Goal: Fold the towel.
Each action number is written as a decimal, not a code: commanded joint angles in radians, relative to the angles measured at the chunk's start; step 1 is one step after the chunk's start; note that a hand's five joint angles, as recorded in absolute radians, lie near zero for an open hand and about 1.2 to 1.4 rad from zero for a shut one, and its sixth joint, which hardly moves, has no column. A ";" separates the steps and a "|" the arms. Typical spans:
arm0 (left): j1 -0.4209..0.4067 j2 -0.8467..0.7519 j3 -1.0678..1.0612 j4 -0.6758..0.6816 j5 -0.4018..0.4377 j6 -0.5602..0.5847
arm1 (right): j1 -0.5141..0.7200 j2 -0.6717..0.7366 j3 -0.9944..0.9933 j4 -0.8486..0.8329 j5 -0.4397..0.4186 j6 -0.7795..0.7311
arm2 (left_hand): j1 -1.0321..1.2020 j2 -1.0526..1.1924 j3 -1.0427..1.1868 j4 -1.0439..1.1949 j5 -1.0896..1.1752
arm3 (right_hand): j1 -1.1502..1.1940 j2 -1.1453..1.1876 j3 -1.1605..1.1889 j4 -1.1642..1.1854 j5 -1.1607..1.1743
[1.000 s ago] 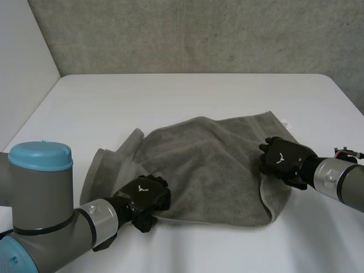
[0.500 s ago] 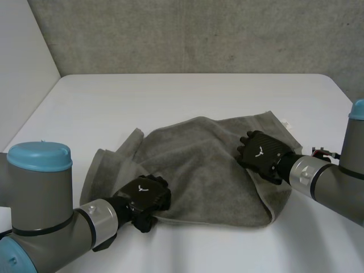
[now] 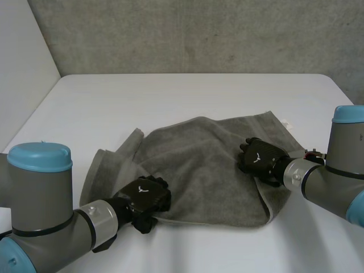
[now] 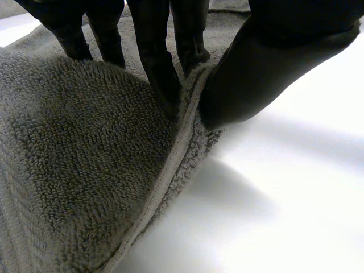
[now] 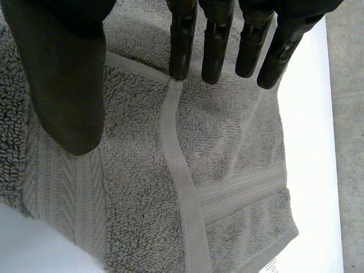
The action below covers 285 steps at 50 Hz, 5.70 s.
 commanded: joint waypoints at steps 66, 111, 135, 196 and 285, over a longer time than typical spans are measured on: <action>-0.009 0.002 -0.005 -0.002 0.000 0.000 | -0.189 -0.158 0.156 0.162 -0.023 -0.122 | -0.006 -0.004 -0.042 -0.056 -0.030 | -0.045 -0.055 -0.050 -0.078 -0.039; 0.003 0.017 -0.009 0.000 0.001 0.002 | -0.326 -0.241 0.265 0.164 -0.117 -0.185 | -0.009 -0.007 -0.042 -0.056 -0.033 | 0.902 0.892 -0.050 -0.078 0.908; 0.075 0.002 -0.011 0.029 -0.014 -0.002 | -0.326 -0.238 0.153 -0.028 -0.106 0.591 | -0.761 -0.759 -0.042 -0.056 -0.785 | 0.902 0.893 -0.050 -0.078 0.908; 0.176 -0.173 0.182 0.075 -0.098 -0.003 | -0.346 -0.136 0.077 -0.057 -0.094 0.795 | -0.204 -0.202 -0.042 -0.056 -0.227 | 0.902 0.893 -0.050 -0.078 0.908; 0.466 0.014 -0.048 0.057 -0.051 0.114 | -0.323 -0.158 0.132 -0.060 -0.138 0.778 | -0.881 -0.879 -0.042 -0.056 -0.905 | 0.902 0.893 -0.050 -0.078 0.908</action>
